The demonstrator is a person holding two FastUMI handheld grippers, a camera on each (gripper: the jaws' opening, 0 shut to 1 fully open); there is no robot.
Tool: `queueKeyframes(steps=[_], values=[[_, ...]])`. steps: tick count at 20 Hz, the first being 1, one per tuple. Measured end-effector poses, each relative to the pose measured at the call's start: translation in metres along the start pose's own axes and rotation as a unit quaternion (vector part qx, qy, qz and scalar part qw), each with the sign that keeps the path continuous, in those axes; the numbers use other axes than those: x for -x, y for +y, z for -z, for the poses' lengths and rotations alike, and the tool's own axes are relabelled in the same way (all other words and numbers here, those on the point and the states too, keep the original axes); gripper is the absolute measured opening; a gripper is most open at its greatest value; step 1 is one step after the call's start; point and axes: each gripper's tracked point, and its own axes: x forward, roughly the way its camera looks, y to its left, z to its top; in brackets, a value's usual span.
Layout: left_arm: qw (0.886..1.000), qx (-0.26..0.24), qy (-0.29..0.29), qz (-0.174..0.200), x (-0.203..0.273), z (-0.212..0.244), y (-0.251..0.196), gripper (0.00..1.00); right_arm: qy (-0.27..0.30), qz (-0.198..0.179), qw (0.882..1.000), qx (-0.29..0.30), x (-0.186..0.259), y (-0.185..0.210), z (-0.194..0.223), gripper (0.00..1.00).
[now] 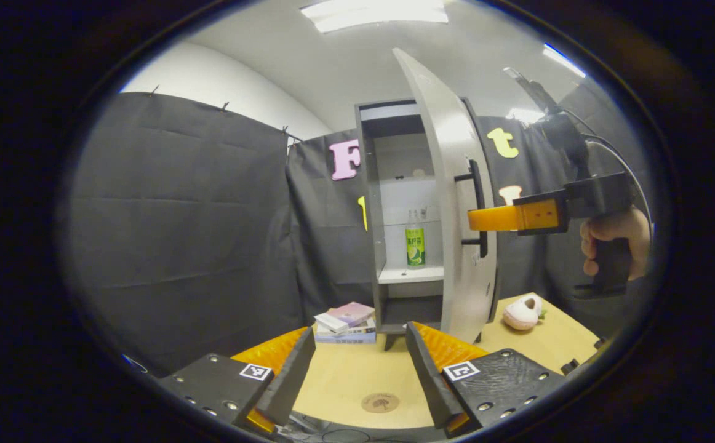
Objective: Open the cabinet door with the right hand, grasp the bottle in the cabinet with the left hand and place it on the coaster, then close the cabinet door with the right hand.
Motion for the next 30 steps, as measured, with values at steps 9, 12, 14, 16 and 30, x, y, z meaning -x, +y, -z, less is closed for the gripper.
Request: queueKeyframes(steps=[9,12,14,16,30], values=[[0.999,-0.016,0.000,0.041,-0.005,-0.007,-0.029,0.85,-0.011,0.032,0.999,-0.008,0.016,-0.016,0.001,0.26],[0.999,-0.018,-0.007,0.050,-0.013,-0.020,-0.052,0.84,-0.013,0.056,0.998,0.005,0.019,-0.028,0.002,0.25],[0.998,-0.013,0.002,0.054,-0.016,-0.016,-0.065,0.86,-0.006,0.068,0.998,0.010,0.024,-0.034,0.005,0.25],[0.998,-0.006,0.013,0.061,-0.021,-0.009,-0.075,0.86,-0.007,0.076,0.997,-0.001,0.026,-0.034,0.005,0.25],[0.995,0.000,-0.014,0.100,-0.184,-0.021,-0.088,0.85,0.001,0.176,0.981,-0.080,0.041,-0.047,0.019,0.46]])
